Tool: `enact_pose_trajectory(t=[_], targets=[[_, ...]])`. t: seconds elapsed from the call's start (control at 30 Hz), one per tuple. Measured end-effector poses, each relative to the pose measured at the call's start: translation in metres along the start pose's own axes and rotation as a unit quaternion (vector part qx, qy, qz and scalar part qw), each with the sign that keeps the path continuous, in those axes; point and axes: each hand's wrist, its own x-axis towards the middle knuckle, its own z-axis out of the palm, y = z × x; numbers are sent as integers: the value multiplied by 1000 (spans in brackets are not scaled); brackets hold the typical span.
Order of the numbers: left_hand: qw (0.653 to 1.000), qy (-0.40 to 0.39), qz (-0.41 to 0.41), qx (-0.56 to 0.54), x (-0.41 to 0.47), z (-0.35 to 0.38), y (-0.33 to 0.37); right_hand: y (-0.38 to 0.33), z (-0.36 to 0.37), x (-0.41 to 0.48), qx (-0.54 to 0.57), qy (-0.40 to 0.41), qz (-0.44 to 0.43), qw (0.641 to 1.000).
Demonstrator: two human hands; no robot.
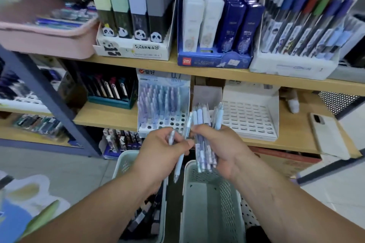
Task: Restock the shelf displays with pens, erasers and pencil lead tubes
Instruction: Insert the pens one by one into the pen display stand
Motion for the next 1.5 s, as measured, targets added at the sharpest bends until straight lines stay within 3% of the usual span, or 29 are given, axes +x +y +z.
enact_pose_trajectory(t=[0.2,0.47,0.8,0.93,1.17,1.5], targets=[[996,-54,-45,-49,17,-11,-2,-14,-5,13,6,-45,10,999],[994,-97,-24,31,25,-10,3,-11,-8,34,-54,-35,-1,998],[996,-79,-24,31,34,-9,-3,3,-5,32,-107,-12,-4,994],[997,11,14,78,50,-19,-12,1,-14,30,-71,19,1,997],[972,212,90,34,77,-20,-11,-9,-34,20,-24,34,7,999],[935,251,183,170,96,6,-12,-19,-54,14,-33,52,10,998]])
